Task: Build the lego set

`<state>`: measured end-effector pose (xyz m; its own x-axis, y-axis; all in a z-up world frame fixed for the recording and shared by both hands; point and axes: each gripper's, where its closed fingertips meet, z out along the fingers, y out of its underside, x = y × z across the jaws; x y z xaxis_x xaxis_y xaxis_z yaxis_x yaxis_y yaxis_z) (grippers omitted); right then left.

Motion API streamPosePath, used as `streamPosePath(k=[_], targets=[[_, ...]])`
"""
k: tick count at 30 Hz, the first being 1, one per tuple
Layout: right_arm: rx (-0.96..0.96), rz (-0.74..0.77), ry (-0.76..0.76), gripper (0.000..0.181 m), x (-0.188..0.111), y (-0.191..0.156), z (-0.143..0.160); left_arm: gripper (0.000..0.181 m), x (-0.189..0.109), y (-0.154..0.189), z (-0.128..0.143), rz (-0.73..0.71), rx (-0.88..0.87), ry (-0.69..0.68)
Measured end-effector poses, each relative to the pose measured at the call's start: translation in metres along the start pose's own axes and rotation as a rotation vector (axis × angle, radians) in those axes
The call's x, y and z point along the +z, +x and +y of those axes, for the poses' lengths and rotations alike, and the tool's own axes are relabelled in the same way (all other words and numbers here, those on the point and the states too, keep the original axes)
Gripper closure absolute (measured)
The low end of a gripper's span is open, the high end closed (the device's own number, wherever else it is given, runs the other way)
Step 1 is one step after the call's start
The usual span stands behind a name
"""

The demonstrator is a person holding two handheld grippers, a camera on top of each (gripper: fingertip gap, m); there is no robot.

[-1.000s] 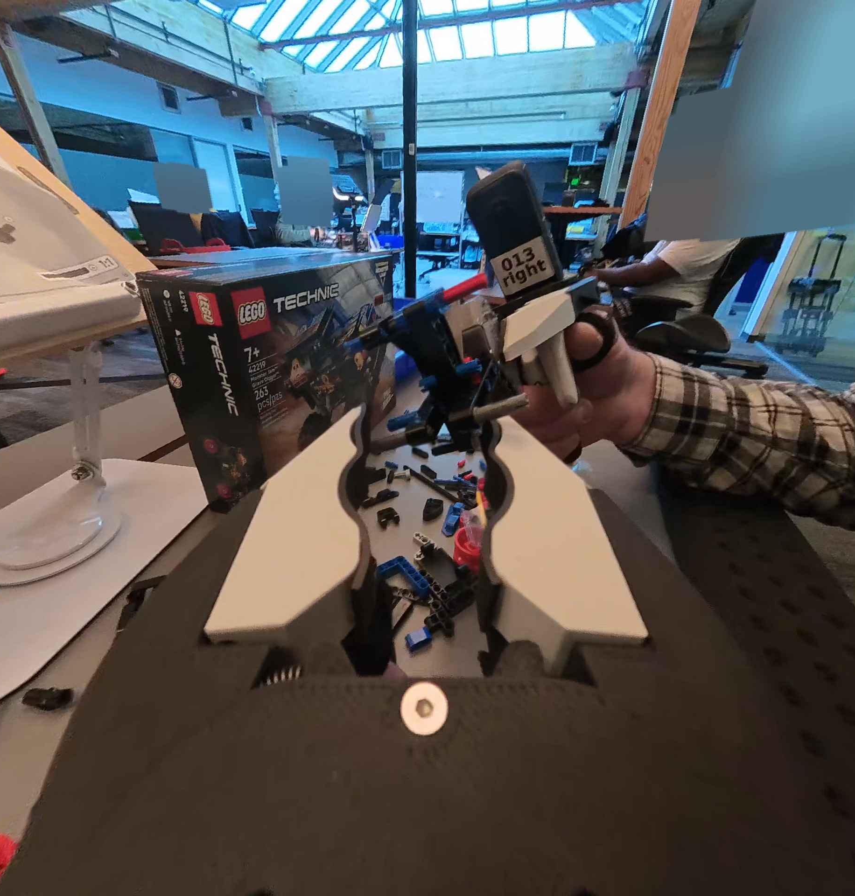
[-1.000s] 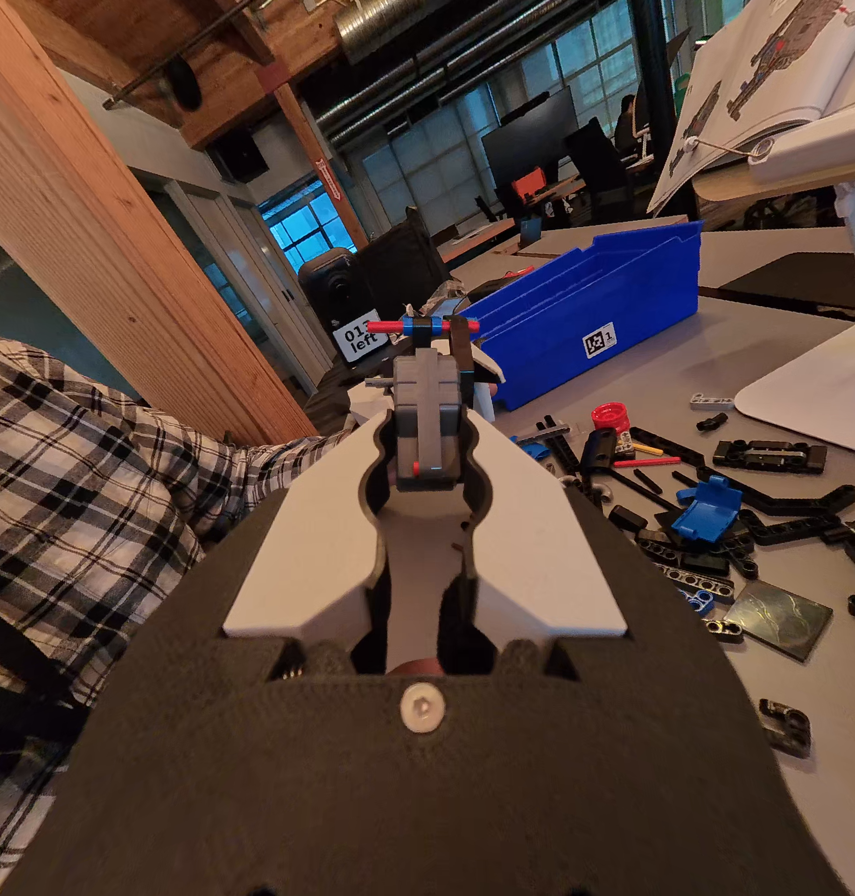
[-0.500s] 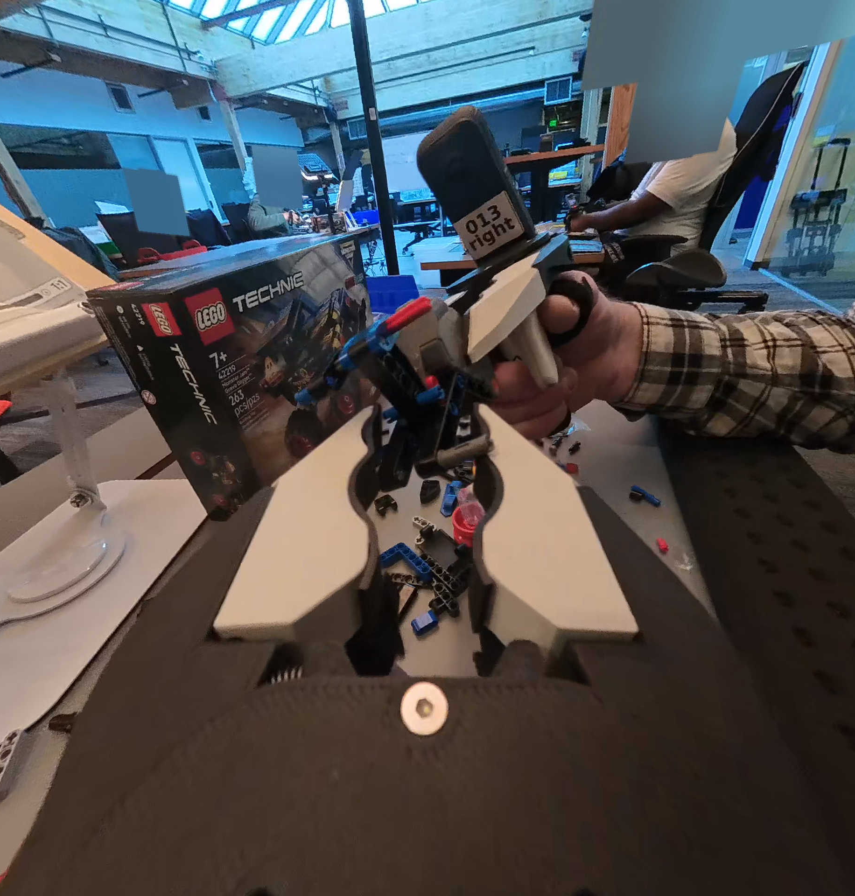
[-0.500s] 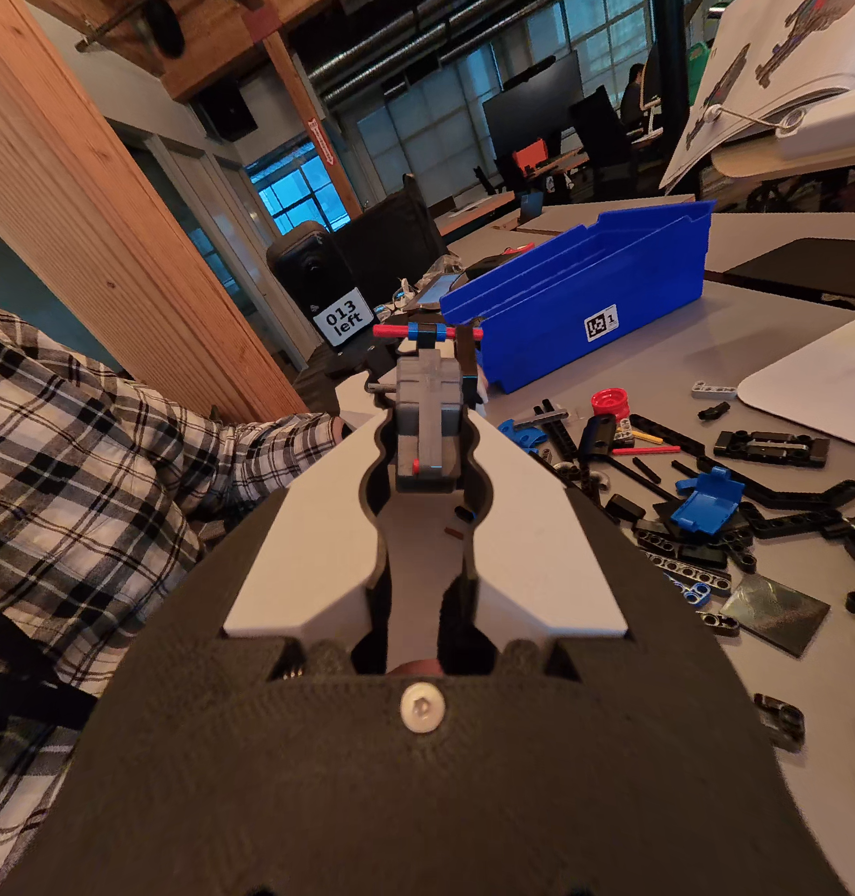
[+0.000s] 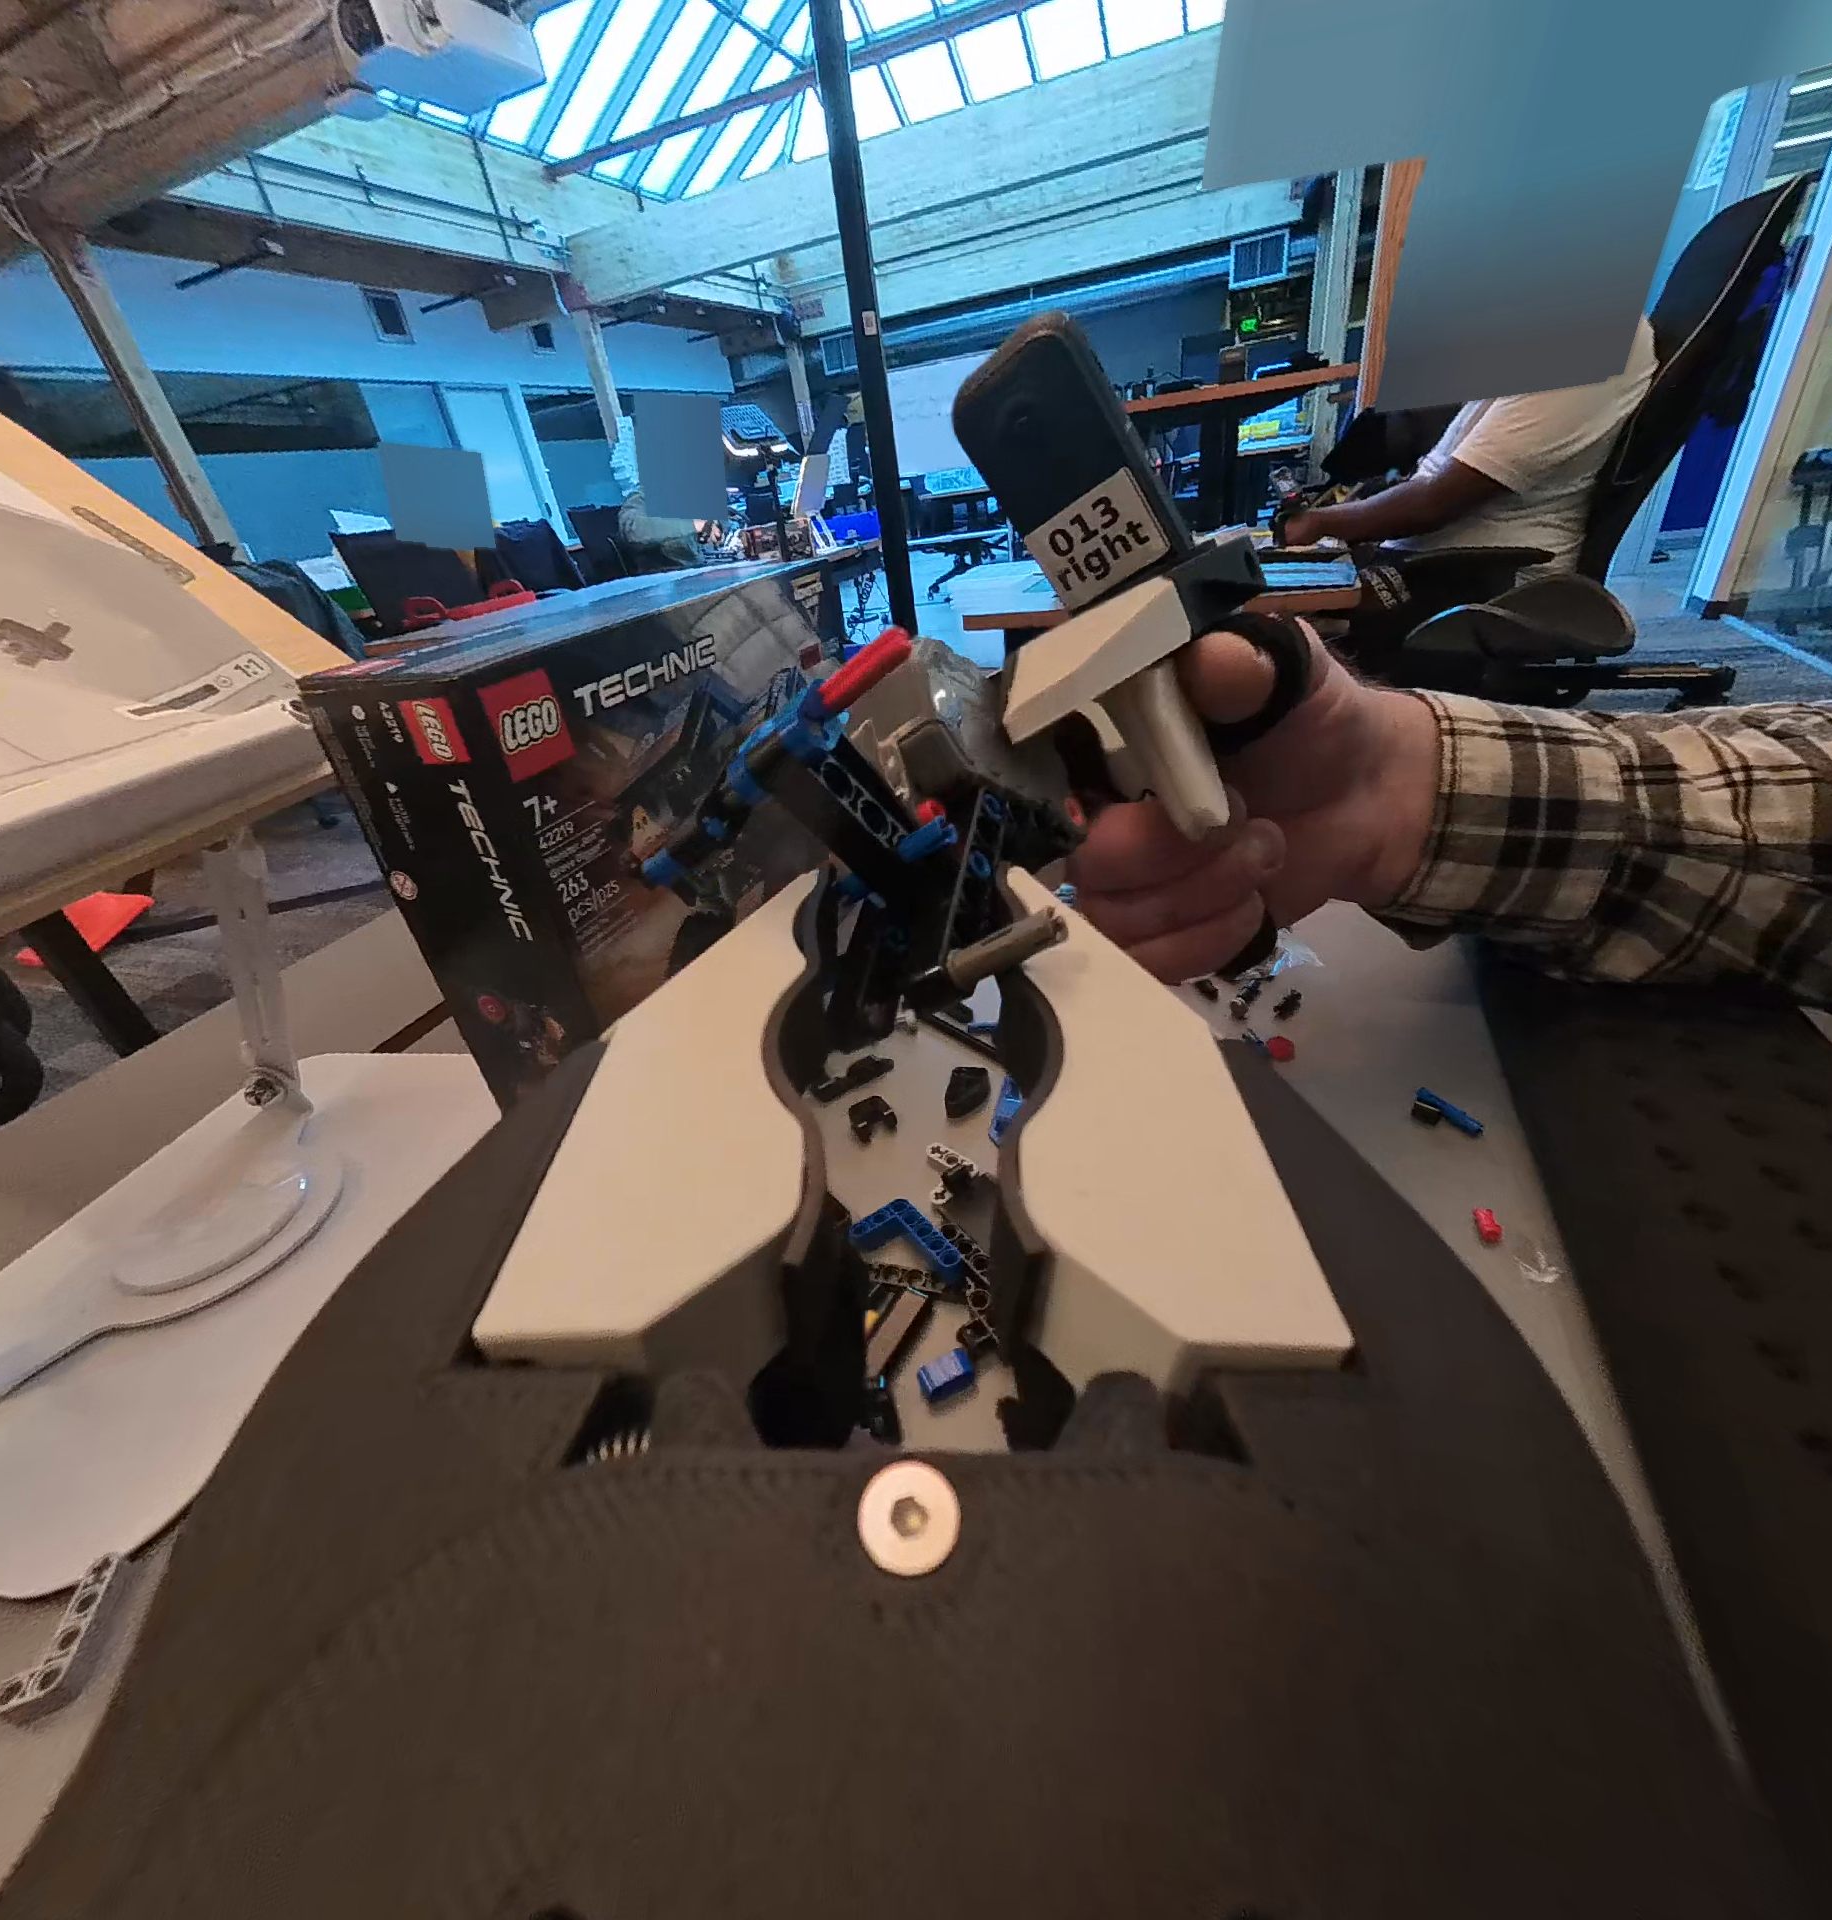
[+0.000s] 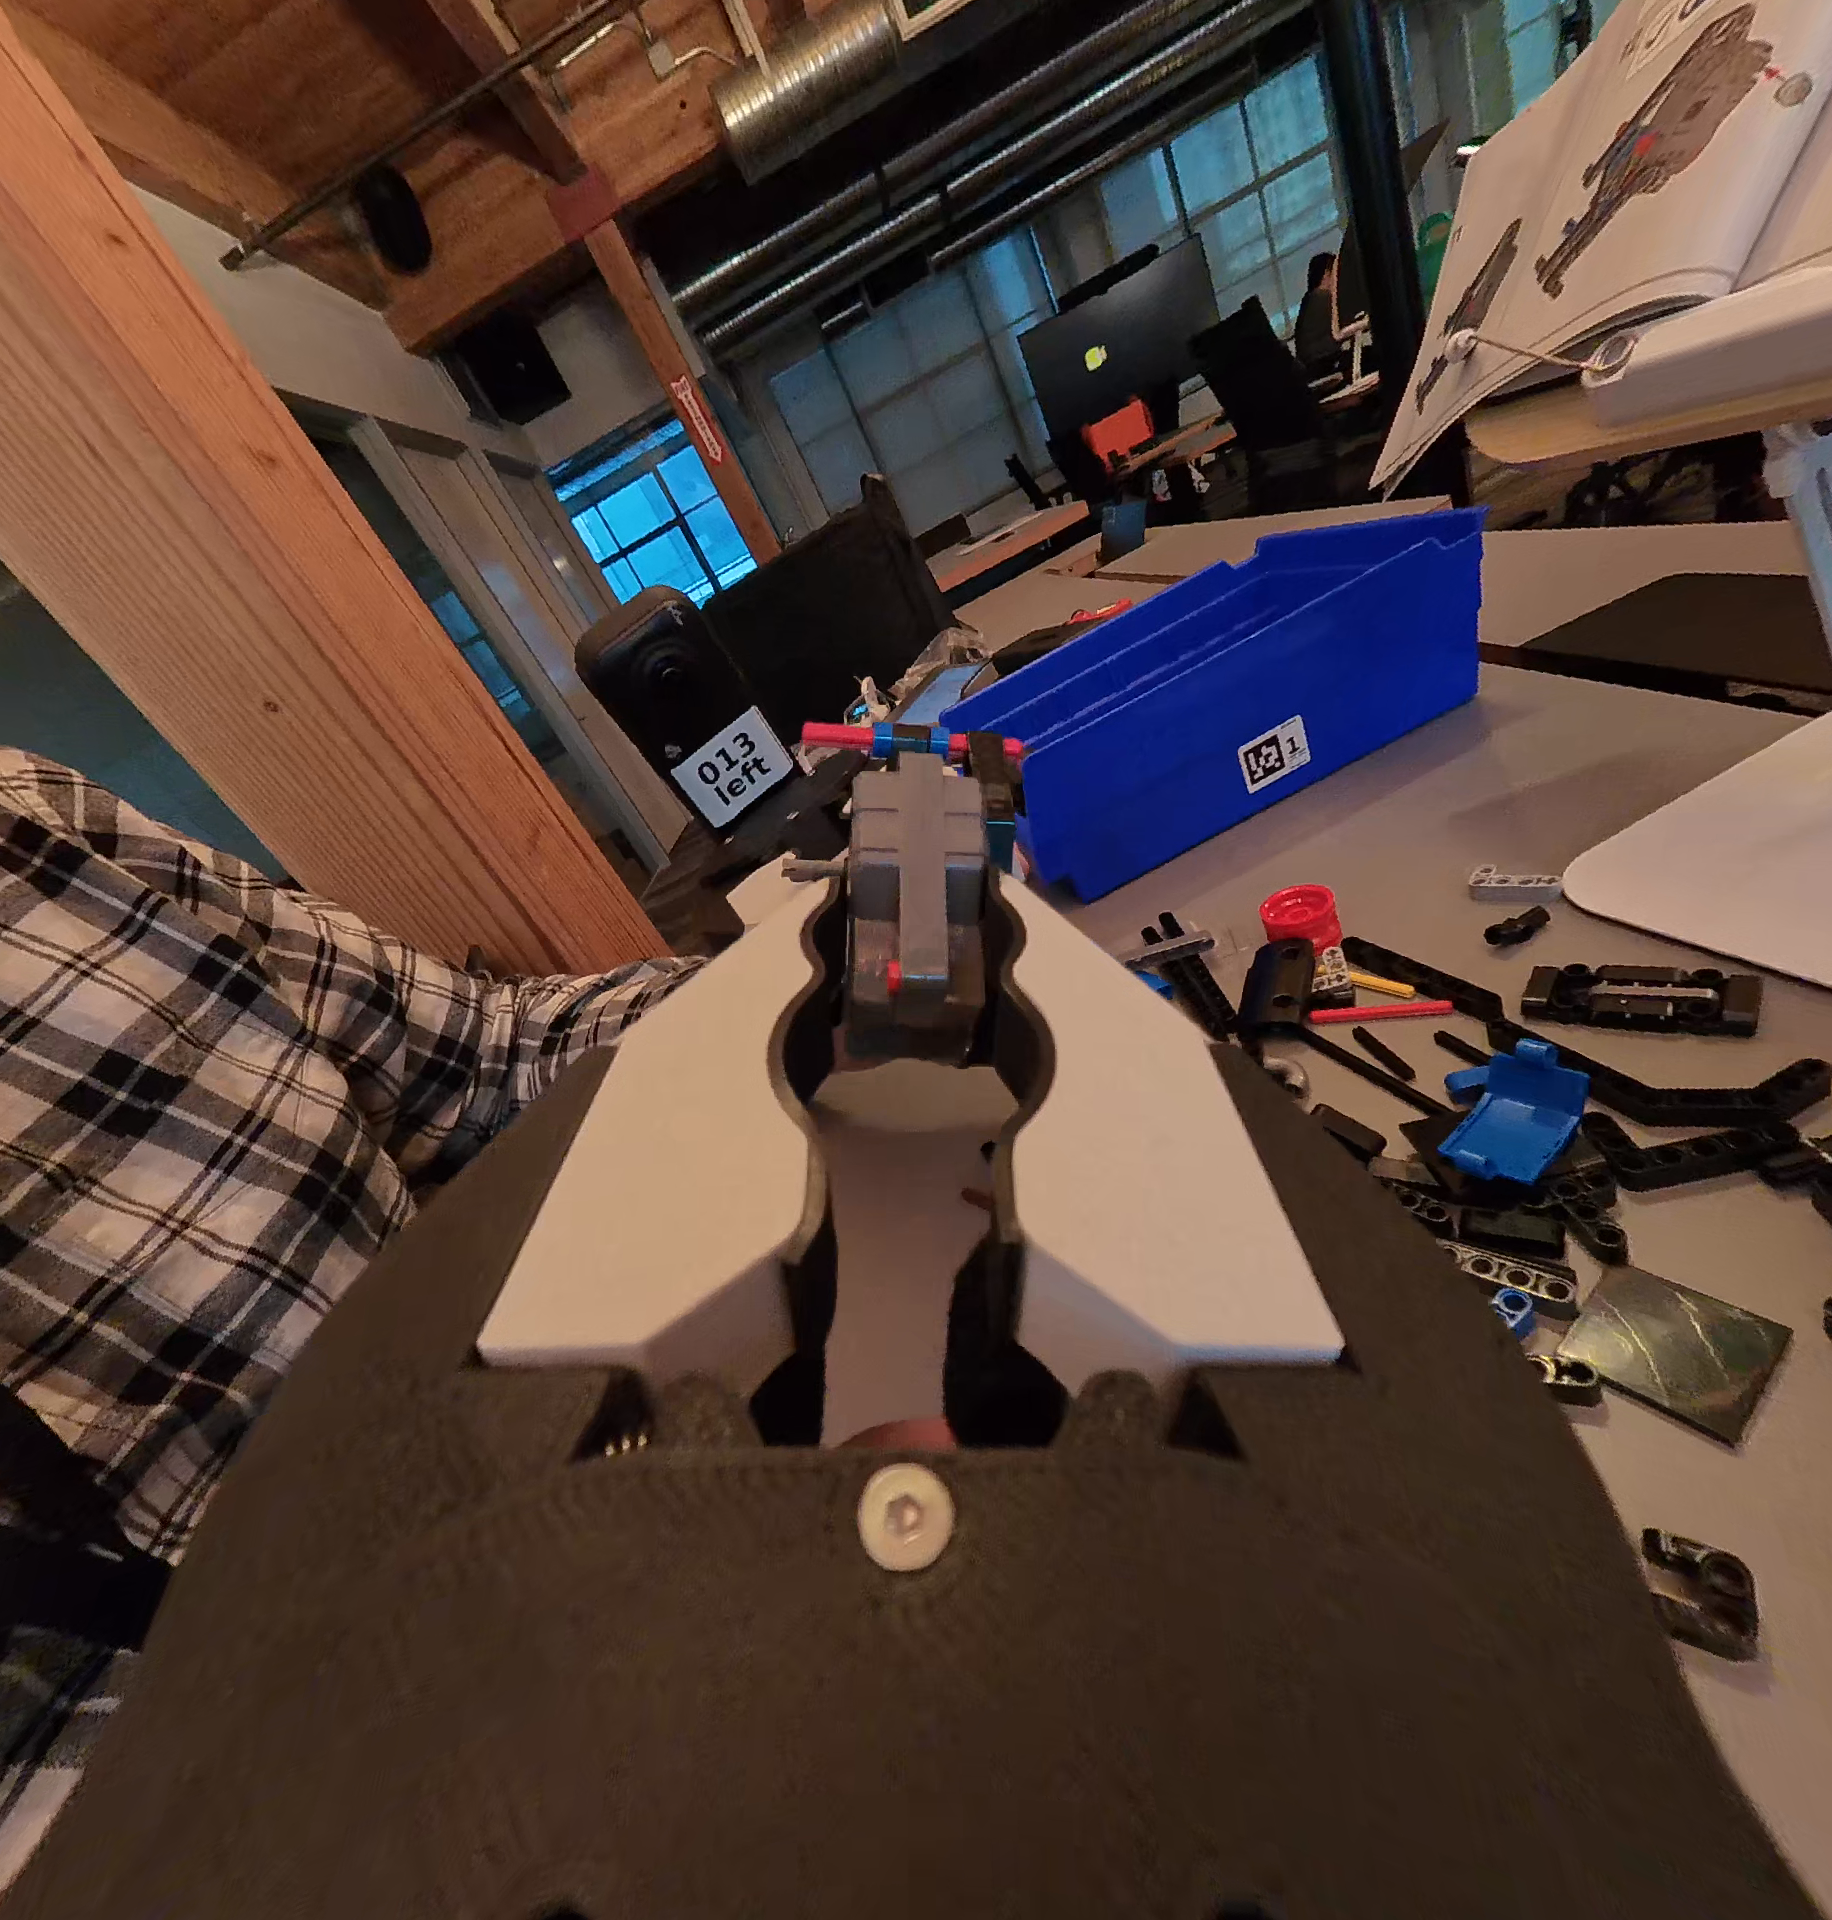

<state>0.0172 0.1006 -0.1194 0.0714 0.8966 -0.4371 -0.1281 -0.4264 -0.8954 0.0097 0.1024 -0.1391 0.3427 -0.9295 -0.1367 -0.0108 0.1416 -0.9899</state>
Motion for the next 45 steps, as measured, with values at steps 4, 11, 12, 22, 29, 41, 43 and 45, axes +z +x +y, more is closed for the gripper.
streamPosePath(k=[4, 11, 12, 22, 29, 41, 43, 45], targets=[[0.010, 0.006, 0.015, 0.158, -0.002, 0.002, -0.003, 0.155, -0.002, -0.005, -0.002, -0.022, -0.010, 0.016], [0.017, 0.006, 0.018, 0.156, -0.001, 0.003, -0.002, 0.155, 0.000, -0.005, -0.002, -0.033, -0.010, 0.021], [0.015, 0.006, 0.018, 0.157, -0.001, 0.003, -0.002, 0.155, 0.001, -0.005, -0.002, -0.035, -0.007, 0.021], [-0.005, 0.022, 0.014, 0.157, -0.002, 0.006, -0.002, 0.145, 0.003, -0.001, -0.002, -0.014, -0.024, 0.022], [-0.009, 0.008, 0.016, 0.158, -0.002, 0.003, -0.002, 0.144, 0.003, 0.001, -0.005, 0.000, -0.032, 0.032], [-0.033, 0.000, 0.022, 0.158, -0.002, 0.001, -0.003, 0.137, 0.001, 0.006, -0.010, 0.028, -0.043, 0.055], [-0.036, 0.001, 0.022, 0.158, -0.002, 0.001, -0.003, 0.138, 0.001, 0.005, -0.010, 0.023, -0.044, 0.055], [-0.043, 0.007, 0.018, 0.158, -0.002, 0.001, -0.003, 0.138, 0.001, 0.004, -0.009, 0.019, -0.044, 0.050]])
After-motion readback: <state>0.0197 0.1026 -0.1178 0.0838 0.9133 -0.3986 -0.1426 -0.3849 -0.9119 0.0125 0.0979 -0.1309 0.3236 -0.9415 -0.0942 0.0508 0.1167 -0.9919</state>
